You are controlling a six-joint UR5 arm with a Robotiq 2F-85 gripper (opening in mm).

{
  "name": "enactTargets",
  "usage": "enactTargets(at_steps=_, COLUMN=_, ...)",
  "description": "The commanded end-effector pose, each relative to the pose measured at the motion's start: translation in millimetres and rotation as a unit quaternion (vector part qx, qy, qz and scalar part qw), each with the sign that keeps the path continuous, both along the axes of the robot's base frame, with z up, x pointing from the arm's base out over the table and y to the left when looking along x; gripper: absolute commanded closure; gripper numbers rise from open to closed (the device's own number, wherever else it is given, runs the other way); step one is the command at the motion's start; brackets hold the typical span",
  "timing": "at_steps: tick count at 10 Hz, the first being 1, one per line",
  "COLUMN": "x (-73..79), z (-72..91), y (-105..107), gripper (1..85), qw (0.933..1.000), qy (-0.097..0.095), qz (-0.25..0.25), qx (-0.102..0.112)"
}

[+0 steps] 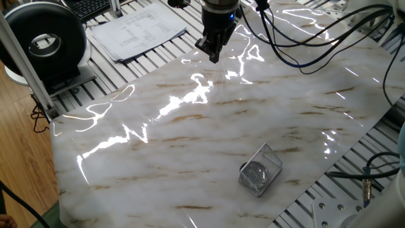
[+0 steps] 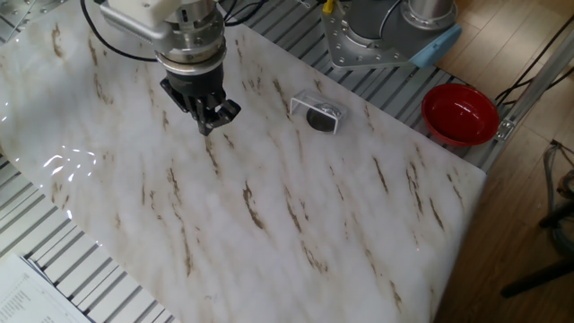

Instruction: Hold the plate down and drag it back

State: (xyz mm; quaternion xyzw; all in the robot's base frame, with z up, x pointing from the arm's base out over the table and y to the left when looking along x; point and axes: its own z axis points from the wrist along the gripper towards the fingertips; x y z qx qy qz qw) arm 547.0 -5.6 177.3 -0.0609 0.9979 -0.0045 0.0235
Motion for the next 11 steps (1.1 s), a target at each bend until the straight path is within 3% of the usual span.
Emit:
enactTargets(at_steps=1, x=0.4, z=0.1, y=4.9, gripper=83.7, qw=0.9999, qy=-0.002, qz=-0.004, qx=0.012)
enactTargets(at_steps=4, x=-10.3, z=0.3, y=18.0, gripper=84.0, qw=0.9989, qy=0.019, qz=-0.018, qx=0.038)
enactTargets(at_steps=5, x=-12.3, z=0.2, y=16.5, gripper=84.0, qw=0.9990, qy=0.022, qz=-0.019, qx=0.035)
enactTargets(at_steps=11, x=-3.1, z=0.9, y=23.6, gripper=84.0, qw=0.9985, qy=0.005, qz=-0.024, qx=0.049)
